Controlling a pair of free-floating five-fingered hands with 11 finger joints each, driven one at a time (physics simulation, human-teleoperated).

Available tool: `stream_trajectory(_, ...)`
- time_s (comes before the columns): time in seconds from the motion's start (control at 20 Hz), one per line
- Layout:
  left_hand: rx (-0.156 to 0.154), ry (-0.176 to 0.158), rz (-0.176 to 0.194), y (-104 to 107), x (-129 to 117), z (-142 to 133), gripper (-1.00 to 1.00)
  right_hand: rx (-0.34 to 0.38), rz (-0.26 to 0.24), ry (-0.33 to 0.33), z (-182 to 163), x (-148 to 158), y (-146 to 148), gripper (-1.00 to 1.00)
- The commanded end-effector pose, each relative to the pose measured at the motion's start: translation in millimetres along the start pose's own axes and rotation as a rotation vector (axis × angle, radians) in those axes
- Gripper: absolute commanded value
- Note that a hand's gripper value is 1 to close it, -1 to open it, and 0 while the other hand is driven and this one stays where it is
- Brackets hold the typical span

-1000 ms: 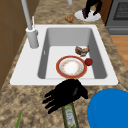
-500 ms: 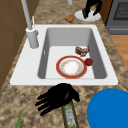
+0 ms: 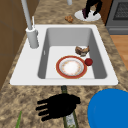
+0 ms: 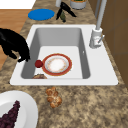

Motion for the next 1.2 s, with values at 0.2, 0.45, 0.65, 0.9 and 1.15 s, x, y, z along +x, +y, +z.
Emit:
stream_trajectory(0.2, -0.011, 0.018, 0.04, -6, 6, 10, -1.0, 0.0, 0.0, 0.0, 0, 0, 0, 0.0)
stream_trajectory(0.45, 0.006, -0.026, 0.007, -26, 13, 22, 1.0, 0.0, 0.0, 0.0, 0, 0, 0, 0.0)
stream_trajectory(0.65, 0.048, -0.116, -0.145, -21, 45, 19, 1.0, 0.0, 0.0, 0.0, 0, 0, 0, 0.0)
stream_trajectory(0.9, 0.027, -0.133, -0.225, -20, 52, 11, 1.0, 0.0, 0.0, 0.0, 0, 0, 0, 0.0)
stream_trajectory(1.15, 0.016, -0.13, -0.228, -16, 49, 17, 1.0, 0.0, 0.0, 0.0, 0, 0, 0, 0.0)
